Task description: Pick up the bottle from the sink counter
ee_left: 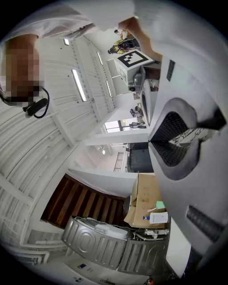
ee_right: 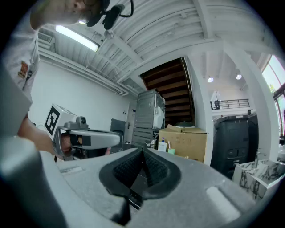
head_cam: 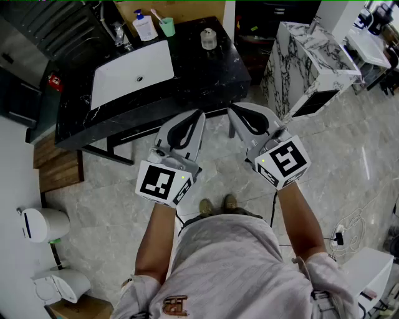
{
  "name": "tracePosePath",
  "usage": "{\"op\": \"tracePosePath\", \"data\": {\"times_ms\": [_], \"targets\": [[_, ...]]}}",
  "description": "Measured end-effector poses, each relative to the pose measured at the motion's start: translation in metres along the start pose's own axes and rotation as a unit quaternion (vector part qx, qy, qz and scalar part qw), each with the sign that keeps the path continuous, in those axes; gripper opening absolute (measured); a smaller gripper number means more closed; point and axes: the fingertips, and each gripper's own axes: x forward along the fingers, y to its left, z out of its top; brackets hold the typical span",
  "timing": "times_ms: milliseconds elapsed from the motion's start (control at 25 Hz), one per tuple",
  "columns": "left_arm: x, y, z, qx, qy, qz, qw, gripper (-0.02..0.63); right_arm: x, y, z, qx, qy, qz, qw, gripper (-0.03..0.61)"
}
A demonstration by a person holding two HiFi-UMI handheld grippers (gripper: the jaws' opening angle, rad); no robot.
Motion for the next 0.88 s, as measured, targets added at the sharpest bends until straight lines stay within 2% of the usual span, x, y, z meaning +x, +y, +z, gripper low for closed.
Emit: {"op": "tracePosePath", "data": {"times_ms": [880], "targets": [[0.055,0.006,-0.009,0.011,0.005,0.042,0.9991,0.0,0.002,-0.058,-0.014,0.011,-0.006,0.033,0.999,-0.002]]}}
